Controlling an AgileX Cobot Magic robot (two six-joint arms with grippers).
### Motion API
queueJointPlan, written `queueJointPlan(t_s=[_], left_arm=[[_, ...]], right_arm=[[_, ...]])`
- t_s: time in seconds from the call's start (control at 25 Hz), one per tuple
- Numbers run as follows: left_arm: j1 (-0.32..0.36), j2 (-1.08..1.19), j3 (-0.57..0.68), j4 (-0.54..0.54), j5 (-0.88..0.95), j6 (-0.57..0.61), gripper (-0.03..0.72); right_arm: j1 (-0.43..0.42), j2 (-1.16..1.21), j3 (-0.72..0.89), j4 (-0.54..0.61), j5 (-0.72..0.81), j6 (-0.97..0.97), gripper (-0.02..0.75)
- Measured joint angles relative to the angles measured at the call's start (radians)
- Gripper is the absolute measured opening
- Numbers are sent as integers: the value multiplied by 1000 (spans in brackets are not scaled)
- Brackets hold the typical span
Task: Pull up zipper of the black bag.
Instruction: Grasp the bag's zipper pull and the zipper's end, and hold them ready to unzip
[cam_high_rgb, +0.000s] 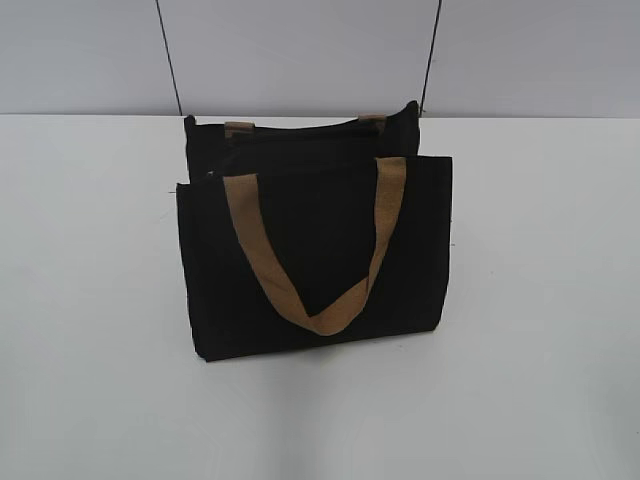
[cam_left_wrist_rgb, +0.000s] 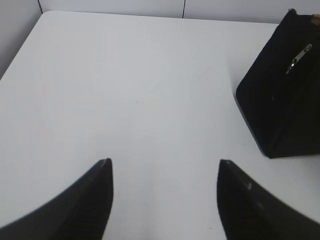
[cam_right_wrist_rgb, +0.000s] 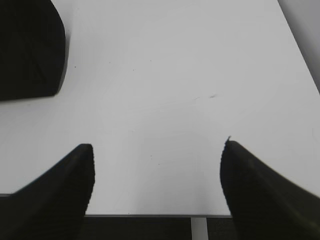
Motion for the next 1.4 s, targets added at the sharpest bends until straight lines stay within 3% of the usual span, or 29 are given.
queueJointPlan(t_s=[0.72,1.04,1.2,1.4], left_arm=[[0,0,0,-5,0,0,490],[0,0,-7,-61,-26,0,477],[0,9,-15,-66,-240,4,479],[0,97,49,-67,-630,105,478]], right_arm=[[0,0,0,0,0,0,592],[0,0,0,0,0,0,592],[0,0,0,0,0,0,592],[0,0,0,0,0,0,592]])
